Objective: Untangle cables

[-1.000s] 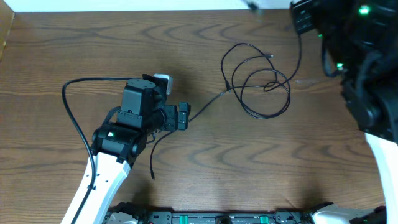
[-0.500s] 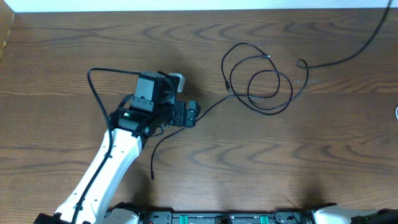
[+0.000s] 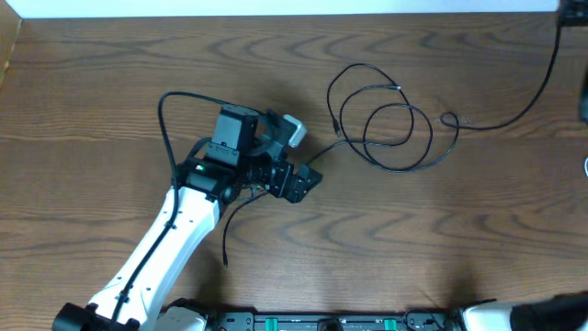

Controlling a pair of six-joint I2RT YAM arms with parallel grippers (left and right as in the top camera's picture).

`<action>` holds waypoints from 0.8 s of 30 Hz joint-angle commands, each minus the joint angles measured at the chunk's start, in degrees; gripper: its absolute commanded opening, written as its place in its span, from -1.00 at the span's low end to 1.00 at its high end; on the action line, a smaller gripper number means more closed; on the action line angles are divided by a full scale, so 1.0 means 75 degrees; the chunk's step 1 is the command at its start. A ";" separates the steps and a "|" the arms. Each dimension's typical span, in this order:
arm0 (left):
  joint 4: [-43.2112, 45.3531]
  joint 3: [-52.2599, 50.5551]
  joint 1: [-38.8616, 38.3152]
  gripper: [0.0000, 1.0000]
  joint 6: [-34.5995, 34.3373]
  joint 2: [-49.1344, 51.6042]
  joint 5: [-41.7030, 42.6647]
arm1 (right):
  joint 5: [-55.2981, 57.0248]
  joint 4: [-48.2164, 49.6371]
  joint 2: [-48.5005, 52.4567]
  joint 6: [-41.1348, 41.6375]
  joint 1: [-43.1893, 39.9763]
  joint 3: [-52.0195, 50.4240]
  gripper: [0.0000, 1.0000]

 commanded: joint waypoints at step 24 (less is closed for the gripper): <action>0.1227 0.0020 -0.1941 0.86 0.0991 0.0379 -0.0592 | -0.2955 -0.4712 0.2702 0.1874 -0.2908 -0.0198 0.99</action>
